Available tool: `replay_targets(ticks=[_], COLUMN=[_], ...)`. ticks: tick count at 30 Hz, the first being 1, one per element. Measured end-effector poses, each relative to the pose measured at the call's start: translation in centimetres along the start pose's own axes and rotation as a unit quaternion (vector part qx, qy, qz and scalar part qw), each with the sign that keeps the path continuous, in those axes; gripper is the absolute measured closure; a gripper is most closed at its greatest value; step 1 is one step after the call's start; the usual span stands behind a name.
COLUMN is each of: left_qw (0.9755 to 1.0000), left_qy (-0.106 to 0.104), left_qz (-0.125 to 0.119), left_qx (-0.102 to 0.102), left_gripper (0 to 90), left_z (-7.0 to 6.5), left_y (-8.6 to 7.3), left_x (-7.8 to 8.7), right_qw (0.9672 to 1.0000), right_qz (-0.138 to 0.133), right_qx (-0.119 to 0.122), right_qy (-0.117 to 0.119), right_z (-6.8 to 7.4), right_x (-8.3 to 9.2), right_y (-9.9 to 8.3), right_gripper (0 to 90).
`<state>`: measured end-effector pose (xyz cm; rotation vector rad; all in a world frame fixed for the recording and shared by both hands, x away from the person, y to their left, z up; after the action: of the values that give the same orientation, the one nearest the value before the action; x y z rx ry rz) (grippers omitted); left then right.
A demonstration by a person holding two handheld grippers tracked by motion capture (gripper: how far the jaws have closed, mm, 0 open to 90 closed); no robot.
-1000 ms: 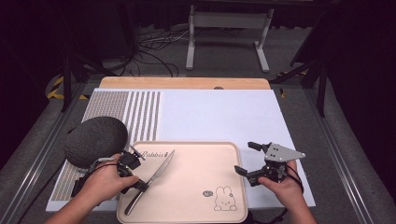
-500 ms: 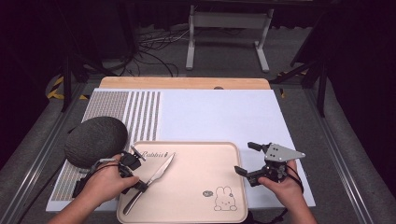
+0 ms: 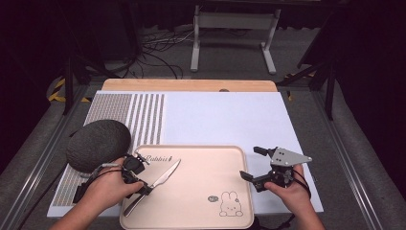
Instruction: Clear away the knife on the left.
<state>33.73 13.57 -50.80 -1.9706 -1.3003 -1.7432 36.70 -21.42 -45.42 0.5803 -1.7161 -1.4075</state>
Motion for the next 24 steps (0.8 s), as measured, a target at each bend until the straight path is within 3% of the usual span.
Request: replay_targets(ticks=[3,5,7,11,12,13,14,15,16,17,19,22,23,24], left_qw=[0.9992,0.9972,0.9956,0.9909,0.9909,0.9889,0.9840,0.9840,0.9797,0.9726,0.9652,0.9581,0.9565,0.9565], left_qy=[0.007,0.018,0.021,0.005,0.005,0.005,0.009,0.009,0.013,0.026,0.027,0.014,0.011,0.011], left_qz=[-0.028,-0.048,-0.055,-0.079,-0.079,-0.088,-0.110,-0.110,-0.117,-0.124,-0.141,-0.154,-0.153,-0.153], left_qx=[-0.028,-0.054,-0.073,-0.109,-0.109,-0.119,-0.140,-0.140,-0.162,-0.195,-0.219,-0.241,-0.248,-0.248], left_gripper=[37.0,24.9,22.5,19.1,18.9,18.9,19.7,20.8,20.8,27.5,34.0,47.0,52.1,59.1], left_z=[-0.1,-0.1,-0.3,-1.1,-1.1,-1.2,-1.4,-1.4,-1.4,-1.2,-1.2,-1.4,-1.4,-1.4], left_y=[0.5,1.0,1.3,2.1,2.1,2.3,2.9,2.9,3.1,3.4,3.8,4.1,4.2,4.2], left_x=[0.1,0.2,0.4,0.7,0.7,0.7,0.6,0.6,0.6,0.6,0.6,0.4,0.3,0.3], right_qw=[1.0000,1.0000,1.0000,1.0000,1.0000,1.0000,1.0000,1.0000,1.0000,1.0000,1.0000,1.0000,1.0000,1.0000], right_qz=[0.001,0.001,0.002,0.002,0.002,0.002,0.002,0.002,0.002,0.002,0.004,0.005,0.004,0.004], right_qx=[0.001,0.001,0.001,0.001,0.001,0.001,0.001,0.001,0.001,0.002,0.001,0.001,0.000,0.000], right_qy=[0.000,0.000,0.000,0.000,0.000,0.000,0.000,0.000,0.000,0.001,-0.001,-0.001,0.000,0.000], right_z=[0.0,0.0,0.0,0.0,0.0,0.0,0.0,0.0,0.0,0.0,0.0,-0.1,0.0,0.0], right_x=[0.0,0.0,0.0,0.0,0.0,0.0,0.0,0.0,0.0,0.0,0.0,0.0,0.0,0.0], right_y=[0.0,0.0,-0.1,-0.1,-0.1,-0.1,-0.1,-0.1,0.0,-0.1,-0.1,-0.2,-0.2,-0.2], right_gripper=[3.8,3.8,3.8,3.8,3.8,3.7,3.8,3.8,3.8,3.7,3.8,3.7,3.7,3.7])
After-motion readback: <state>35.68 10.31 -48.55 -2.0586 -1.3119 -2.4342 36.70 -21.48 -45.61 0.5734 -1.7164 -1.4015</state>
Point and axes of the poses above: each handheld gripper's, and its own axes: x roughly backward along the jaws, y roughly out of its top, z roughly to its left, the point moved 8 cm from there along -x, roughly forward along the jaws, and after that the axes turned 5 degrees about -z, right-handed, at the moved point
